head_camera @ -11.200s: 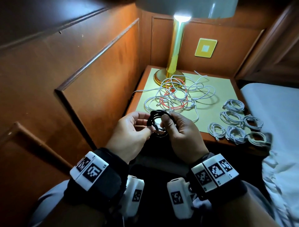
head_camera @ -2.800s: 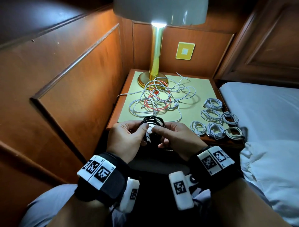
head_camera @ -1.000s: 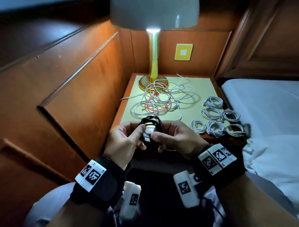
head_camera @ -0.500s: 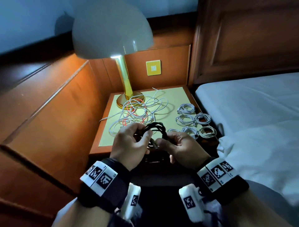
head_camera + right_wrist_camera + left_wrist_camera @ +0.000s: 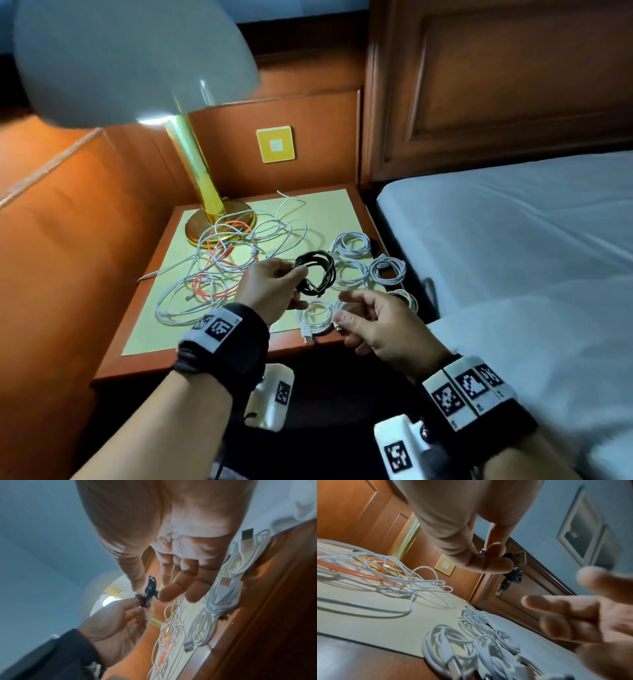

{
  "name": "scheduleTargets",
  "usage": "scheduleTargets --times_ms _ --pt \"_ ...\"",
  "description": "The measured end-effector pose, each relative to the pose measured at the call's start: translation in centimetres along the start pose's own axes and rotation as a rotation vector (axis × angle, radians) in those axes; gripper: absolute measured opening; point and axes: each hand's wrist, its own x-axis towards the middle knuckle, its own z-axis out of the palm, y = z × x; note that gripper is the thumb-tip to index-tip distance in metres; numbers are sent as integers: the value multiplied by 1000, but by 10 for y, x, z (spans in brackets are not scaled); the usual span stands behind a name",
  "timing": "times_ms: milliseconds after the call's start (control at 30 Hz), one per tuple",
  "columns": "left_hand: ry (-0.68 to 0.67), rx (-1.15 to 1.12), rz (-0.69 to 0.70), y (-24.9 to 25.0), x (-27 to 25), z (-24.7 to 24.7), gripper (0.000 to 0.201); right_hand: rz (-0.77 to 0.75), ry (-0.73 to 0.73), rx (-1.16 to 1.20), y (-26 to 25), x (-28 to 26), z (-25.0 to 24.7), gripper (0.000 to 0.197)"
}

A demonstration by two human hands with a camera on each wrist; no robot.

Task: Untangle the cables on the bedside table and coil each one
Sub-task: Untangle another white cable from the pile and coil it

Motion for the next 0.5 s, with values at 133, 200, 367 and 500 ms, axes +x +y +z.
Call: scheduleTargets --times_ms 133,200,367,500 --pt "46 8 -58 -5 33 4 21 -53 41 -54 8 11 -11 22" --pt "76 47 -94 -9 48 5 24 -66 96 -126 15 12 -18 13" --pt "97 85 -199 -20 71 5 35 -75 117 -214 17 10 -26 11" --pt "100 100 -221 -25 75 16 39 -78 117 -236 21 12 -27 11"
